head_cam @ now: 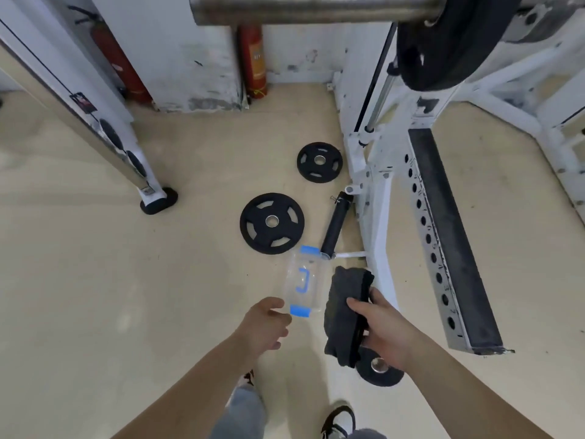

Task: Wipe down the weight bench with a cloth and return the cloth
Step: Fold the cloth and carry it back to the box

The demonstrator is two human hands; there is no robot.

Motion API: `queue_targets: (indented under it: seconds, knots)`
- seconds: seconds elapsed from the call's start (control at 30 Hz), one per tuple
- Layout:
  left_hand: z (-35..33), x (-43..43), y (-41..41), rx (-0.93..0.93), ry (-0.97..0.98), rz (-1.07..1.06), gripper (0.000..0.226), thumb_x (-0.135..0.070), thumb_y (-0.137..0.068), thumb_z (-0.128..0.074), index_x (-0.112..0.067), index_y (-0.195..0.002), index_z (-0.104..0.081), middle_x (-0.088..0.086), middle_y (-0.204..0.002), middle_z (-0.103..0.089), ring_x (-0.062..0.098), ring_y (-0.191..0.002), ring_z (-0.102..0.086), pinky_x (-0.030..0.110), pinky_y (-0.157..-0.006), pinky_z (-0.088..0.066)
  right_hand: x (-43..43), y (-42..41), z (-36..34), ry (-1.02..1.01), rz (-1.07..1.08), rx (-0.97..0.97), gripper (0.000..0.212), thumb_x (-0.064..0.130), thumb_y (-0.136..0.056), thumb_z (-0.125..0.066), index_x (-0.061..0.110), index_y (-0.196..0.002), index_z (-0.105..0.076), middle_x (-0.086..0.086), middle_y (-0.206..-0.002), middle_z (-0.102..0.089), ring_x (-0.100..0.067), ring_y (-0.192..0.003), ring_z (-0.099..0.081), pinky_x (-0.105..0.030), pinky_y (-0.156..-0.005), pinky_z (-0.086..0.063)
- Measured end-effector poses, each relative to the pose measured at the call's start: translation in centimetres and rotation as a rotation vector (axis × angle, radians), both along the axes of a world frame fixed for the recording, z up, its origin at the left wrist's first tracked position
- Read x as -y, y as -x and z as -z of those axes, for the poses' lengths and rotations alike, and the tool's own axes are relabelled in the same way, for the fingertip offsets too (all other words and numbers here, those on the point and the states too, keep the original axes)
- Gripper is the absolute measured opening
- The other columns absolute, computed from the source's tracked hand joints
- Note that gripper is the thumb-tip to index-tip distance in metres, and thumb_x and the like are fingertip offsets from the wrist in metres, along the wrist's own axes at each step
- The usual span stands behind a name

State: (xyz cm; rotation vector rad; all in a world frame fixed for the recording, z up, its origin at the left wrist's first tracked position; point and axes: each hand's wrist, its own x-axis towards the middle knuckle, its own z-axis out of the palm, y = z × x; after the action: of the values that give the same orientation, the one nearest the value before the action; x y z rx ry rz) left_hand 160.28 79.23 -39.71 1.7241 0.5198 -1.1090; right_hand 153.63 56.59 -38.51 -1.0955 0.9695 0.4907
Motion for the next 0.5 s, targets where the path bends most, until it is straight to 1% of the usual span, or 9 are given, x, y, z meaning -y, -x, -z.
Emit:
queue_targets:
  seconds: [0.03,0.07,0.13,0.23,0.3,0.37,0.43,0.5]
  knots:
    - [3.1,-0.2,-1.0,0.006,-0.011,0.024,0.04,-0.014,-0.09,-0.062,-0.022,-0.13,-0.057,0.007,-0.107,-0.068,0.02,-0.083,-0.066,0.031,-0.069,-0.053,-0.3,-0.8,3.0,0.026,0.021,0.0,0.033,0.017,-0.102,-0.061,0.034,-0.13,-0.06,-0.001,-0.123,-0.075,-0.027,-0.113,-0.072,-0.05,-0.083,-0.062]
    - [6.2,-0.5,-1.9,0.015,-0.027,0.044,0.04,-0.014,-0.091,-0.061,-0.022,-0.13,-0.056,0.007,-0.104,-0.067,0.021,-0.08,-0.063,0.03,-0.066,-0.051,-0.7,-1.7,6.0,0.04,0.035,0.004,0.032,0.018,-0.101,-0.062,0.034,-0.129,-0.061,0.0,-0.124,-0.075,-0.025,-0.113,-0.072,-0.048,-0.082,-0.061]
    - [12.2,-0.9,-3.4,0.049,-0.062,0.102,0.041,-0.014,-0.091,-0.06,-0.022,-0.131,-0.055,0.004,-0.099,-0.066,0.02,-0.076,-0.06,0.026,-0.062,-0.048,-1.9,-3.5,11.9,0.044,0.07,0.001,0.029,0.019,-0.101,-0.063,0.03,-0.127,-0.06,-0.001,-0.123,-0.075,-0.024,-0.112,-0.072,-0.047,-0.082,-0.061]
    - [20.6,-1.1,-5.6,0.106,-0.1,0.225,0.04,-0.018,-0.094,-0.059,-0.022,-0.133,-0.054,0.001,-0.099,-0.065,0.017,-0.074,-0.061,0.023,-0.065,-0.05,-3.5,-5.9,20.7,0.063,0.059,0.017,0.025,0.019,-0.101,-0.063,0.024,-0.125,-0.06,-0.002,-0.118,-0.077,-0.024,-0.108,-0.074,-0.053,-0.09,-0.061]
    - [25.9,-0.8,-7.3,0.162,-0.126,0.322,0.039,-0.022,-0.095,-0.058,-0.024,-0.133,-0.053,-0.002,-0.102,-0.066,0.019,-0.082,-0.066,0.025,-0.075,-0.054,-3.8,-7.6,26.4,0.098,0.058,0.045,0.023,0.017,-0.101,-0.063,0.02,-0.123,-0.06,-0.005,-0.117,-0.077,-0.024,-0.105,-0.074,-0.055,-0.092,-0.06]
    - [30.3,-0.4,-8.8,0.208,-0.166,0.428,0.04,-0.025,-0.097,-0.056,-0.025,-0.136,-0.051,-0.004,-0.11,-0.066,0.021,-0.097,-0.067,0.028,-0.086,-0.054,-4.0,-9.1,31.6,0.152,0.069,0.066,0.021,0.015,-0.1,-0.062,0.018,-0.121,-0.06,-0.007,-0.115,-0.076,-0.025,-0.1,-0.075,-0.054,-0.089,-0.061]
    - [33.8,-0.2,-10.0,0.217,-0.188,0.533,0.045,-0.026,-0.098,-0.055,-0.025,-0.142,-0.047,-0.002,-0.121,-0.064,0.02,-0.104,-0.065,0.026,-0.09,-0.052,-4.1,-10.3,35.9,0.188,0.043,0.087,0.018,0.014,-0.101,-0.062,0.018,-0.118,-0.061,-0.007,-0.113,-0.076,-0.026,-0.099,-0.075,-0.053,-0.088,-0.061]
    - [36.3,-0.2,-11.1,0.228,-0.207,0.632,0.05,-0.028,-0.1,-0.054,-0.024,-0.149,-0.041,0.001,-0.135,-0.058,0.021,-0.115,-0.061,0.026,-0.096,-0.049,-3.9,-11.6,39.4,0.201,-0.01,0.124,0.018,0.014,-0.101,-0.061,0.018,-0.119,-0.061,-0.008,-0.112,-0.077,-0.028,-0.1,-0.076,-0.057,-0.09,-0.06]
